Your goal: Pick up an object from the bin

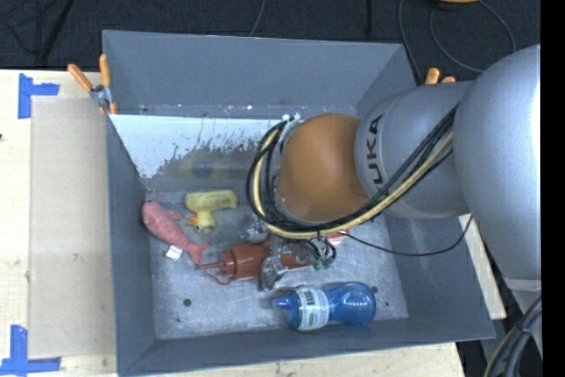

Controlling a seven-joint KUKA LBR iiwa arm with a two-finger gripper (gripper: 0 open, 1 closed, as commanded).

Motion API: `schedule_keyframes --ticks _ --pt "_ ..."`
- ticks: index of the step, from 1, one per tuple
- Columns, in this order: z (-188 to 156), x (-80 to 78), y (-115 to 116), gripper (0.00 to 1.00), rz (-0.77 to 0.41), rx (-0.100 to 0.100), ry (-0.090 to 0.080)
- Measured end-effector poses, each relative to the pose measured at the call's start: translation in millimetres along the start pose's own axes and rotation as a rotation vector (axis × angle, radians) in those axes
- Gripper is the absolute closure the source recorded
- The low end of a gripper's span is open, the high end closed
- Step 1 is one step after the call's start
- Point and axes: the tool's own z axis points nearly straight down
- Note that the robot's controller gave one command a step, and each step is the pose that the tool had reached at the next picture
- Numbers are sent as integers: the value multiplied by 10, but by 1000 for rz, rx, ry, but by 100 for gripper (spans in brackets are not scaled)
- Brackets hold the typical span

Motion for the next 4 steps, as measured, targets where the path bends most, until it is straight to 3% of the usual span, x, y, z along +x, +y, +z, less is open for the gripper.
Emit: schedule_keyframes --ticks 2,4 --pt "-39 10 1 100 1 -1 2" --pt "-317 27 17 100 0 -3 10"
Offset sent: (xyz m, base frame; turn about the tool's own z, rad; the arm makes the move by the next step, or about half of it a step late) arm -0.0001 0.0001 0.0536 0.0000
